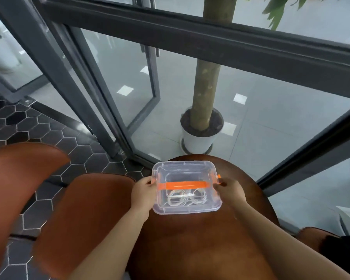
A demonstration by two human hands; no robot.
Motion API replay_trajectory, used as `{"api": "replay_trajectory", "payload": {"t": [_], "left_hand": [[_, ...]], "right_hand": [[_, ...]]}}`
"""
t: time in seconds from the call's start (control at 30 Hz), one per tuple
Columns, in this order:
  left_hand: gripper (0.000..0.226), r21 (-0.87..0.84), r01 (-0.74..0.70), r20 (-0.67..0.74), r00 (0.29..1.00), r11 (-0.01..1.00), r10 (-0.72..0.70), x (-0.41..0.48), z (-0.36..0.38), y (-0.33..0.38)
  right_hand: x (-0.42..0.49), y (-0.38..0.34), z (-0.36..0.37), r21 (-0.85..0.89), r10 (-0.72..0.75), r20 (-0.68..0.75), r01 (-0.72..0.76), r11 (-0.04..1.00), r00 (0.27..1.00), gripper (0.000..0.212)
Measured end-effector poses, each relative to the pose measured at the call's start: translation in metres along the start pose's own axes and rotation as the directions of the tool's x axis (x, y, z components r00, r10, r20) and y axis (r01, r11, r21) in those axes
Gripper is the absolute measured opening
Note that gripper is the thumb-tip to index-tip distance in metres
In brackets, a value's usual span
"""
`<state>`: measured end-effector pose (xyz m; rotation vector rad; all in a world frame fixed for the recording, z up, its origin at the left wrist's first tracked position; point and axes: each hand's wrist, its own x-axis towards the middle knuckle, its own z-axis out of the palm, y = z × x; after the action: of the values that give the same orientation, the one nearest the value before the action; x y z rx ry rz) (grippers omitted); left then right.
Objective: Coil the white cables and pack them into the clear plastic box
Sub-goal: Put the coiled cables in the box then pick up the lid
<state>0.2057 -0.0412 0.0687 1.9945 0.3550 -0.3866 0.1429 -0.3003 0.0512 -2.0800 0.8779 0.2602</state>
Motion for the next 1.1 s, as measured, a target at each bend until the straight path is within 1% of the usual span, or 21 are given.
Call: {"api": "replay_trajectory", "payload": {"t": [0.03, 0.1, 0.17, 0.23, 0.33, 0.4, 0.5, 0.67, 0.73, 0.77, 0.8, 0.83, 0.87, 0.9, 0.93, 0.97, 1.0, 1.03, 1.07, 1.1], "left_hand": [[0.027, 0.050, 0.003, 0.002, 1.000, 0.999, -0.003, 0.007, 0.003, 0.001], [0.015, 0.157, 0.002, 0.001, 1.000, 0.988, -0.002, 0.017, 0.007, 0.003], [0.022, 0.313, -0.027, -0.006, 1.000, 0.949, 0.031, 0.025, 0.010, 0.000], [0.029, 0.454, -0.067, -0.001, 0.997, 0.889, 0.076, 0.031, 0.013, -0.003], [0.033, 0.562, -0.102, -0.020, 0.990, 0.821, 0.137, 0.032, 0.018, -0.004], [0.026, 0.590, -0.120, -0.033, 0.985, 0.799, 0.172, 0.032, 0.021, -0.005], [0.022, 0.586, -0.095, -0.041, 0.988, 0.805, 0.146, 0.033, 0.023, -0.011], [0.031, 0.544, -0.059, -0.019, 0.996, 0.837, 0.082, 0.040, 0.024, -0.021], [0.030, 0.519, -0.040, -0.045, 0.996, 0.854, 0.075, 0.042, 0.024, -0.025], [0.032, 0.494, -0.014, -0.059, 0.997, 0.869, 0.049, 0.043, 0.024, -0.029], [0.043, 0.434, 0.051, -0.061, 0.998, 0.899, -0.027, 0.045, 0.022, -0.032], [0.056, 0.329, 0.139, -0.043, 0.990, 0.934, -0.133, 0.047, 0.021, -0.033], [0.066, 0.227, 0.229, -0.008, 0.972, 0.947, -0.234, 0.047, 0.020, -0.032], [0.072, 0.163, 0.278, 0.026, 0.958, 0.947, -0.286, 0.048, 0.018, -0.032], [0.074, 0.153, 0.294, 0.047, 0.951, 0.943, -0.304, 0.049, 0.017, -0.030], [0.074, 0.170, 0.289, 0.054, 0.952, 0.942, -0.302, 0.050, 0.017, -0.031], [0.072, 0.196, 0.281, 0.055, 0.953, 0.939, -0.297, 0.050, 0.017, -0.028], [0.067, 0.206, 0.282, 0.058, 0.952, 0.937, -0.300, 0.050, 0.018, -0.025], [0.057, 0.184, 0.291, 0.067, 0.949, 0.939, -0.308, 0.050, 0.018, -0.023], [0.041, 0.139, 0.294, 0.084, 0.948, 0.946, -0.307, 0.050, 0.018, -0.022]], "right_hand": [[0.003, -0.002, 0.001, -0.018, 0.003, -0.014, -0.003, 1.000, 1.000, 0.026], [0.009, -0.004, 0.003, -0.065, 0.001, -0.041, -0.004, 0.998, 0.999, 0.021], [0.014, -0.005, 0.004, -0.108, 0.000, -0.058, -0.007, 0.994, 0.998, 0.020], [0.018, -0.006, 0.007, -0.124, 0.019, -0.077, -0.029, 0.992, 0.997, 0.022], [0.021, -0.004, 0.009, -0.158, 0.030, -0.105, -0.046, 0.986, 0.994, 0.028], [0.022, 0.001, 0.011, -0.186, 0.023, -0.109, -0.043, 0.982, 0.994, 0.028], [0.022, 0.007, 0.015, -0.195, 0.023, -0.102, -0.042, 0.980, 0.995, 0.029], [0.029, 0.015, 0.014, -0.193, -0.015, -0.083, -0.001, 0.981, 0.996, 0.032], [0.035, 0.023, 0.013, -0.191, -0.040, -0.085, 0.023, 0.981, 0.996, 0.035], [0.038, 0.027, 0.012, -0.189, -0.047, -0.079, 0.031, 0.981, 0.996, 0.039], [0.041, 0.030, 0.010, -0.148, -0.026, -0.071, 0.015, 0.989, 0.997, 0.046], [0.044, 0.031, 0.009, -0.050, 0.033, -0.051, -0.035, 0.998, 0.998, 0.057], [0.046, 0.030, 0.007, 0.055, 0.109, -0.017, -0.108, 0.993, 0.994, 0.069], [0.047, 0.030, 0.007, 0.122, 0.165, 0.017, -0.165, 0.979, 0.986, 0.078], [0.049, 0.029, 0.007, 0.147, 0.186, 0.037, -0.189, 0.971, 0.982, 0.082], [0.050, 0.029, 0.008, 0.155, 0.186, 0.049, -0.192, 0.969, 0.981, 0.080], [0.051, 0.029, 0.008, 0.158, 0.169, 0.053, -0.175, 0.972, 0.984, 0.074], [0.051, 0.029, 0.008, 0.163, 0.153, 0.055, -0.160, 0.973, 0.987, 0.061], [0.052, 0.030, 0.009, 0.172, 0.149, 0.055, -0.156, 0.973, 0.987, 0.045], [0.053, 0.031, 0.010, 0.175, 0.153, 0.060, -0.161, 0.971, 0.986, 0.030]]}}
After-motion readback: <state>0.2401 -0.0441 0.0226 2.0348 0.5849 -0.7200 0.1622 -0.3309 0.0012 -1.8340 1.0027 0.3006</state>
